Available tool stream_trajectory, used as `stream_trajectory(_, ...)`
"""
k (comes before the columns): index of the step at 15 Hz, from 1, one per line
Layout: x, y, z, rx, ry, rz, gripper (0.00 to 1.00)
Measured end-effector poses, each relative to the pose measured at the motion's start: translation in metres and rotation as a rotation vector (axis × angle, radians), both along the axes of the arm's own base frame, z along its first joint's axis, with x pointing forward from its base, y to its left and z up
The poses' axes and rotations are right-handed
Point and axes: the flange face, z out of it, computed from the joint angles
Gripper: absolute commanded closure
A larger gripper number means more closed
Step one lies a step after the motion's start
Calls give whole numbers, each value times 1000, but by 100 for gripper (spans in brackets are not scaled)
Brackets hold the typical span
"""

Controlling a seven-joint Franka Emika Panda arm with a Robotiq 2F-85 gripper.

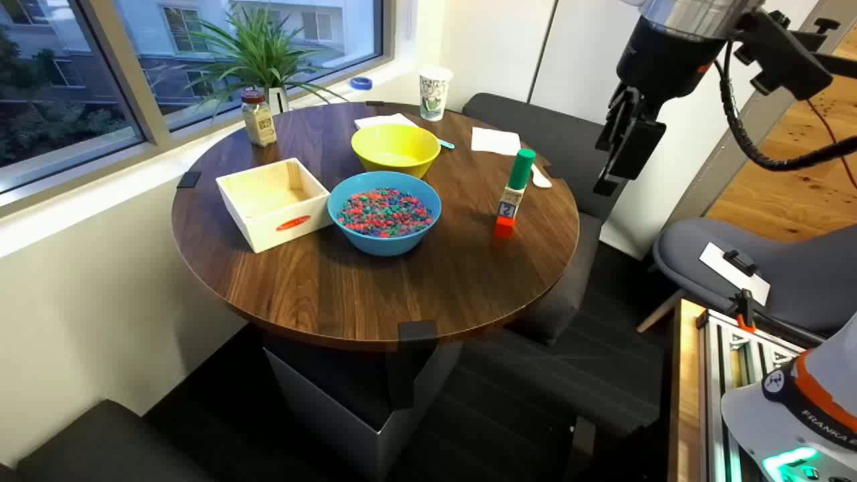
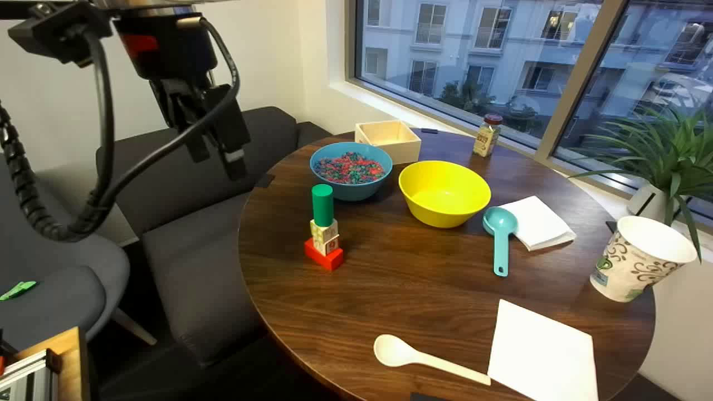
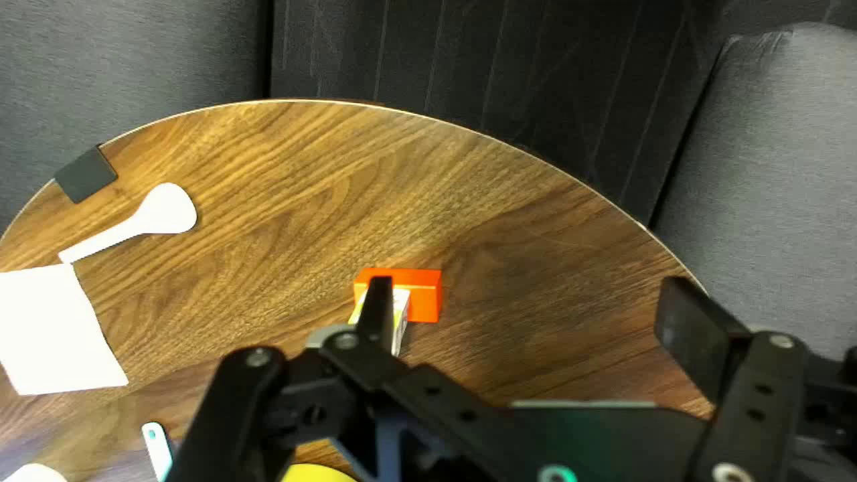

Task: Lift the cylinder plush block, put it on the table, put the two dices and the rectangle blush block on top of the cylinder plush block

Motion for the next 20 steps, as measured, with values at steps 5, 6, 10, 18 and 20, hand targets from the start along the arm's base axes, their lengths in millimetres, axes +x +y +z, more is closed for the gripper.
stream_trajectory(5, 0, 0, 0, 0, 0, 0, 0)
stream_trajectory(6, 0, 0, 0, 0, 0, 0, 0)
stream_trajectory(10, 1, -1, 1, -1, -7, 0, 0)
stream_trajectory(18, 31, -45, 2, 32, -202, -96, 0)
stream_trajectory(20, 37, -54, -3, 47, -214, -116, 0)
